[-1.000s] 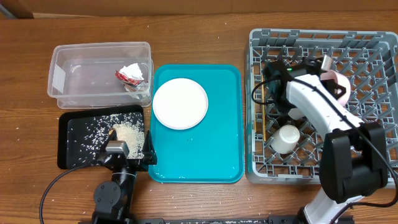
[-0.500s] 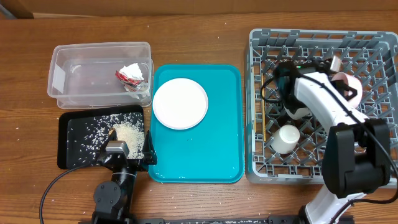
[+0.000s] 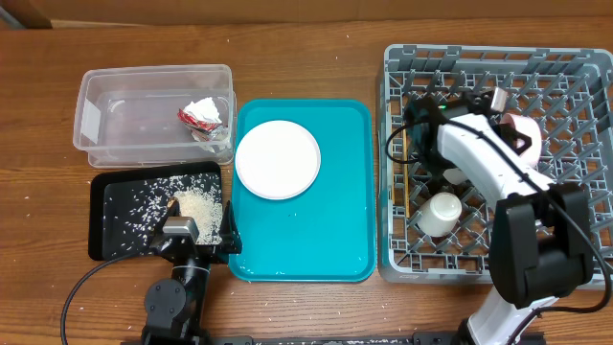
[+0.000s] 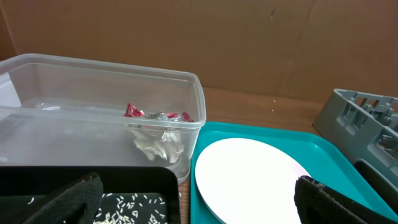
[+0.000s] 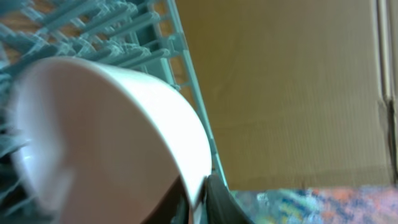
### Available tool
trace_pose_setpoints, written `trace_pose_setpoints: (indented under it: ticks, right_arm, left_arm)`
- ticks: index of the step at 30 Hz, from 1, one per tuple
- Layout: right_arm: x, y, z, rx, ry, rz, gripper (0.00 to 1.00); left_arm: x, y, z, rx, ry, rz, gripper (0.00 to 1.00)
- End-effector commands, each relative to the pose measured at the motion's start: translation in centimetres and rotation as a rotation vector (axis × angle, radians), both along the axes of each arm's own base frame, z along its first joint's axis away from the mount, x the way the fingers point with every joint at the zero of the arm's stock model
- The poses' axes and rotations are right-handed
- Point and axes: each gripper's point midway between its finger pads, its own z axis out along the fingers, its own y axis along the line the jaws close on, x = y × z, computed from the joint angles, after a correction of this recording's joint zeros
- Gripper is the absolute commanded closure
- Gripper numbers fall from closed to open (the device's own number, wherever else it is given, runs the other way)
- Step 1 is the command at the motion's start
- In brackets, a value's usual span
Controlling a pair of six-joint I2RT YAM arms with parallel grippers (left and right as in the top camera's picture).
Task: Sort waste into correct bins and load items into the dishwasher
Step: 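Release the plate and move the right gripper back to the teal tray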
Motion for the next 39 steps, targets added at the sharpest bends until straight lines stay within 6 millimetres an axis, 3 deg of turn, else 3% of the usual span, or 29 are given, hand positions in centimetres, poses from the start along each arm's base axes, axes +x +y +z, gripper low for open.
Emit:
trace_pose_setpoints:
  ticks: [1, 5, 9, 14, 16, 19, 22, 24, 27, 33, 39]
  right_arm:
    - [0.1, 1.1, -0.7, 0.026, 0.018, 0.022, 0.8]
    - [0.0, 2.2, -0.1, 0.04, -0.029, 0.028, 0.66]
    - [0.2, 4.1, 2.0, 0.11, -0.132, 0.021, 0.56]
    - [1.0, 9.4, 3.8, 0.348, -0.177, 0.046, 0.34]
    - [1.2, 11.9, 3.7, 0.476, -0.158, 0.065, 0.33]
    - [1.8, 17.0, 1.9, 0.738, -0.061, 0.142, 0.33]
    - [1.6, 25.5, -0.9, 1.155, 0.129, 0.29, 0.33]
    - [0.9, 30.9, -1.5, 1.418, 0.239, 0.406, 0.33]
    - [1.0, 35.0, -1.6, 1.608, 0.265, 0.484, 0.33]
    - [1.7, 36.9, -5.4, 1.647, 0.236, 0.451, 0.34]
    - [3.0, 35.3, -12.1, 1.539, 0.179, 0.33, 0.36]
  left_arm:
    - [0.0, 0.2, 0.1, -0.013, -0.008, 0.007, 0.0]
    - [0.0, 0.2, 0.1, -0.012, -0.008, 0.007, 0.0]
    - [0.0, 0.2, 0.1, -0.012, -0.008, 0.007, 0.0]
    - [0.0, 0.2, 0.1, -0.012, -0.008, 0.007, 0.0]
    - [0.0, 0.2, 0.1, -0.012, -0.008, 0.007, 0.0]
    - [0.0, 0.2, 0.1, -0.012, -0.008, 0.007, 0.0]
    - [0.0, 0.2, 0.1, -0.013, -0.008, 0.007, 0.0]
    - [0.0, 0.2, 0.1, -0.012, -0.008, 0.007, 0.0]
    - [0.0, 0.2, 0.1, -0.012, -0.008, 0.007, 0.0]
    - [0.0, 0.2, 0.1, -0.013, -0.008, 0.007, 0.0]
    - [0.0, 0.2, 0.1, -0.013, -0.008, 0.007, 0.0]
